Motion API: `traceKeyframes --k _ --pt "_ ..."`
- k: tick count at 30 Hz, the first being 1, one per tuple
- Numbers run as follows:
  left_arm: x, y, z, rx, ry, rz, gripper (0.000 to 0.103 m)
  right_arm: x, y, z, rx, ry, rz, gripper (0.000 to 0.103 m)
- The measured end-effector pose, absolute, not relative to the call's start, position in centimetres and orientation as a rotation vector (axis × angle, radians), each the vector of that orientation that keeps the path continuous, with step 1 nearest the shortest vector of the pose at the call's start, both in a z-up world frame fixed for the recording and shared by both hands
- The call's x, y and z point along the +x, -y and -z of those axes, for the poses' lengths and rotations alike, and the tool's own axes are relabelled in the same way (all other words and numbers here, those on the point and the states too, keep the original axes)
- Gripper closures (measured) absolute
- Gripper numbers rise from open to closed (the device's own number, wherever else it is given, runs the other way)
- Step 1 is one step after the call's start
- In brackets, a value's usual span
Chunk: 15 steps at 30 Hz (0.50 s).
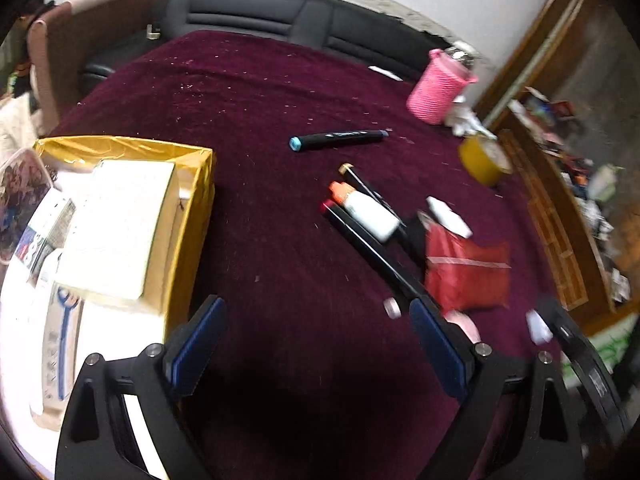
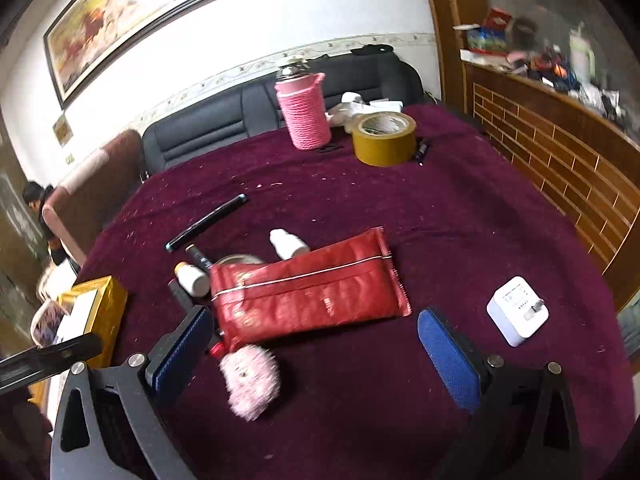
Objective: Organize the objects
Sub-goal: 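Grasp the black marker with the left gripper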
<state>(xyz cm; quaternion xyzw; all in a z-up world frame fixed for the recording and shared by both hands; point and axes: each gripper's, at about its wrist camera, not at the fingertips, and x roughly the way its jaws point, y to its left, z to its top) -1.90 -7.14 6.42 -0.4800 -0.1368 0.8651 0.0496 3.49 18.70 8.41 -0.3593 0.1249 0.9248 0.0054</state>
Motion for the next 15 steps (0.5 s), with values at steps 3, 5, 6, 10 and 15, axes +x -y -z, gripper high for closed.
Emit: traceKeyframes --k 3,5,6,10,15 --pt "-3.8 5.7 -5.4 -1.496 0.404 -2.656 0.011 3.0 -20.1 -7.6 -1.129 -0.455 -2.901 0.0" --pt "-5.0 4.7 -4.8 -1.518 0.364 -2.676 0.011 2.9 -20.7 -7.1 -1.124 -0.479 -2.907 0.0" --pt "-5.4 4.2 -4.4 -1.532 0.335 -2.689 0.011 2.8 -20.9 -7.0 -1.124 -0.483 -2.912 0.0" --pt "-6.7 2.8 -3.1 -1.584 0.233 -2.724 0.011 2.8 -21.4 -6.2 -1.115 -0.49 -2.936 0.0" --pt "-7.5 1.0 -3.1 -1.532 0.015 -2.811 0.011 2.4 -21.7 -4.9 -1.181 -0.574 -2.941 0.0"
